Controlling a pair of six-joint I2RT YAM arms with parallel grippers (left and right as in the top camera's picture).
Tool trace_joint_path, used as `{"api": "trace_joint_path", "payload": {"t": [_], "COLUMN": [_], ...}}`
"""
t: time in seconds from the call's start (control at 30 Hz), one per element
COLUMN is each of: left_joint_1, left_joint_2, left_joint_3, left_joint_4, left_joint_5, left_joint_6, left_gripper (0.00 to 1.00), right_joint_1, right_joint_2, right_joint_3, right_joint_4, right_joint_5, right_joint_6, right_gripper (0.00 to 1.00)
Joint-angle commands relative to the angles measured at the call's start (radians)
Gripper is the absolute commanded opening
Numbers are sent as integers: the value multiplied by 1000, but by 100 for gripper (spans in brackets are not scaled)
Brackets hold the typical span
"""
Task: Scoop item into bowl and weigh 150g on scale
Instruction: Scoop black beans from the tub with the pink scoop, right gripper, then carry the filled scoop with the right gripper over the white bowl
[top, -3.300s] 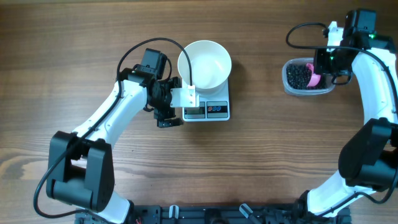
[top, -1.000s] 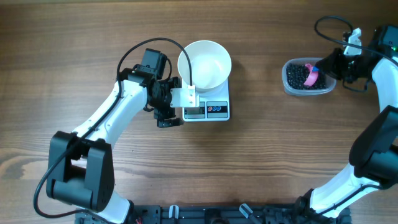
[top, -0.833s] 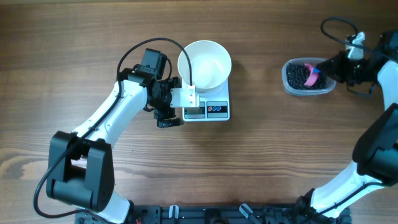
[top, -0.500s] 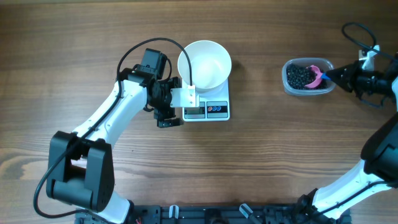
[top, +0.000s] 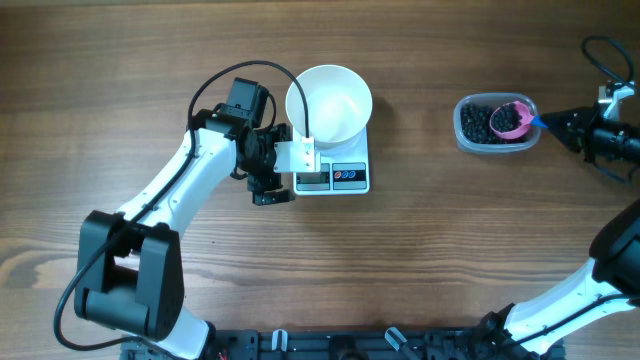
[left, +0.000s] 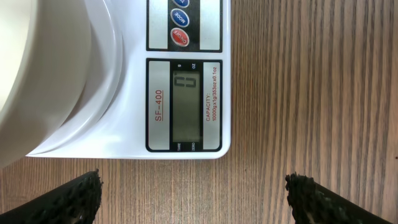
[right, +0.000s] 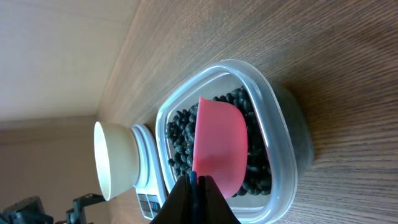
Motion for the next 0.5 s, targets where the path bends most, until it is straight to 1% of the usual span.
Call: {"api": "trace_joint_path", "payload": {"t": [0.0, 0.07, 0.13, 0.27, 0.47], "left_joint_1": [3, 3, 3, 3, 3], "left_joint_2": [10, 10, 10, 10, 10], "left_joint_3": [-11, -11, -11, -11, -11], "left_joint_4": [0, 0, 0, 0, 0], "left_joint_5": [20, 20, 20, 20, 20], "left_joint_6": [19, 19, 19, 19, 19], "left_gripper": [100, 100, 100, 100, 100], "right_joint_1": [-2, -2, -7, -33, -87], "right_joint_2": [14, 14, 14, 14, 14], "right_joint_3": [-8, -8, -8, -8, -8], "right_joint_4": [-6, -13, -26, -46, -52], "right_joint_5": [-59, -70, -123, -141, -303], "right_joint_6": [-2, -11, -58, -86, -136], "right_gripper": [4, 4, 4, 4, 4]}}
